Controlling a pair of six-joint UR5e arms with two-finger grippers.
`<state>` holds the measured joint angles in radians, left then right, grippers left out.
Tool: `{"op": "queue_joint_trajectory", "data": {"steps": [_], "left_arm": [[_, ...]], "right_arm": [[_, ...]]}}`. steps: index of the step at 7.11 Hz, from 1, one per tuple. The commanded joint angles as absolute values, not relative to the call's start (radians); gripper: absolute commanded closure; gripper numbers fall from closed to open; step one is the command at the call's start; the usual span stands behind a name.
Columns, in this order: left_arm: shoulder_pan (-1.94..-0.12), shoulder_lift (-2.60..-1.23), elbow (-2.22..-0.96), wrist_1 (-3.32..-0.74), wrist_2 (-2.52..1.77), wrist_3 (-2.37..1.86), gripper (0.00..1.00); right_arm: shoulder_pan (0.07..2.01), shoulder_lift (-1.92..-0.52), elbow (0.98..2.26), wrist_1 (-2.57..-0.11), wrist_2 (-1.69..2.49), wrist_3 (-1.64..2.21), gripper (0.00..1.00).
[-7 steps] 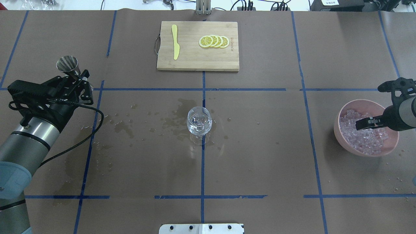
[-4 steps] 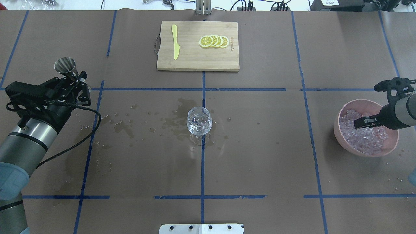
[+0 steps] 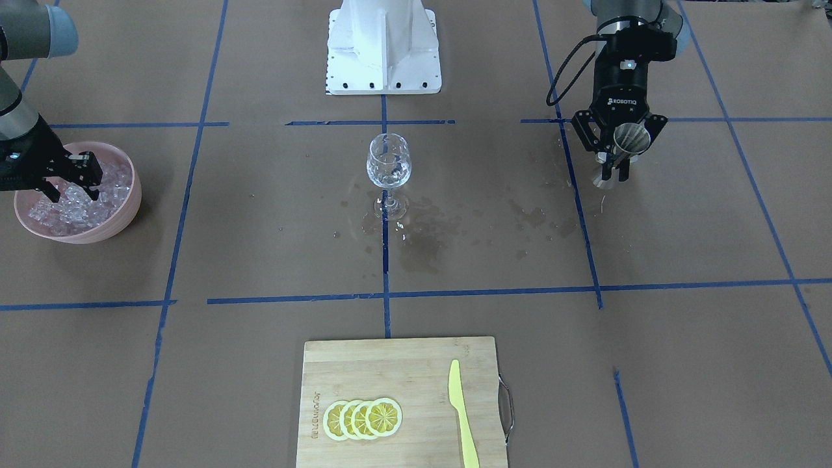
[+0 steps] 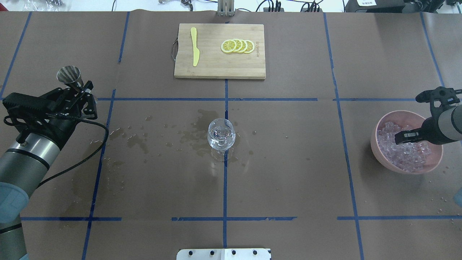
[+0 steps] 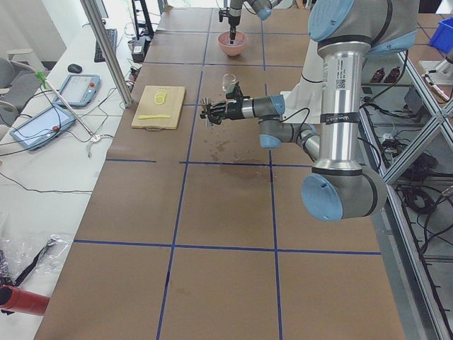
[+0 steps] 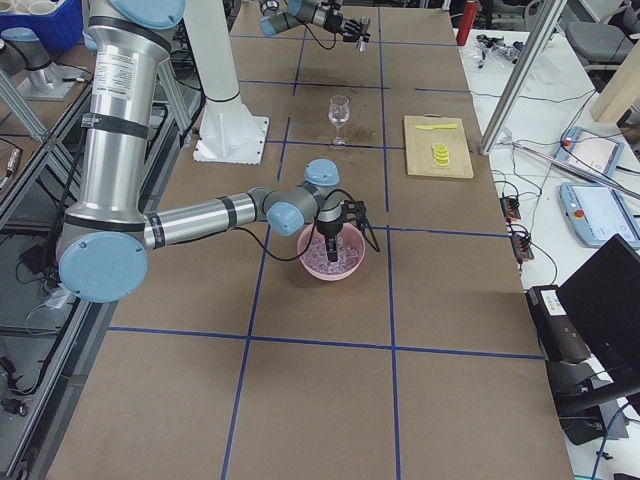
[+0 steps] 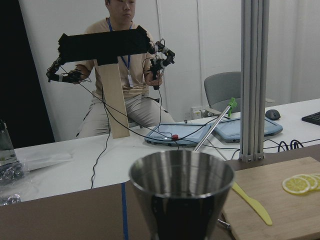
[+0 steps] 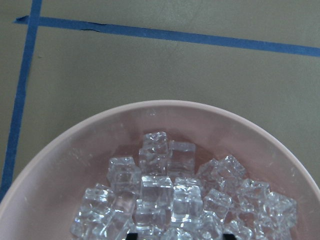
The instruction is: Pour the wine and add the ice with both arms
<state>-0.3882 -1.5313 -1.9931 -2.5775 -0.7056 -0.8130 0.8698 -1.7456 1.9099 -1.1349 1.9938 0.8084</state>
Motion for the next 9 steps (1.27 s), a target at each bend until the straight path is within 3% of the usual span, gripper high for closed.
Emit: {"op": "queue_joint_trajectory", "data": {"steps": [1, 5, 6, 7, 9], "left_arm": [[-0.388, -1.528, -1.994, -2.579, -0.706, -0.813, 1.00], [-0.388, -1.517, -1.990, -2.579, -0.706, -0.836, 1.00], [-0.388, -1.517, -1.990, -2.579, -0.706, -0.836, 1.00], [-0.388, -1.517, -1.990, -2.579, -0.706, -0.836, 1.00], [-0.388, -1.517, -1.990, -2.579, -0.706, -0.842, 1.00]], "right_arm": [[0.867, -1.747, 1.908, -1.135, 1.993, 0.807, 0.43], [0.865, -1.752, 1.908, -1.135, 1.994, 0.805, 0.65], [0.865, -1.753, 1.908, -1.135, 1.994, 0.795, 0.85], [0.868, -1.753, 1.910, -1.135, 1.994, 0.778, 0.98], [0.874, -1.775, 1.954, -1.137, 2.005, 0.749, 1.00]]}}
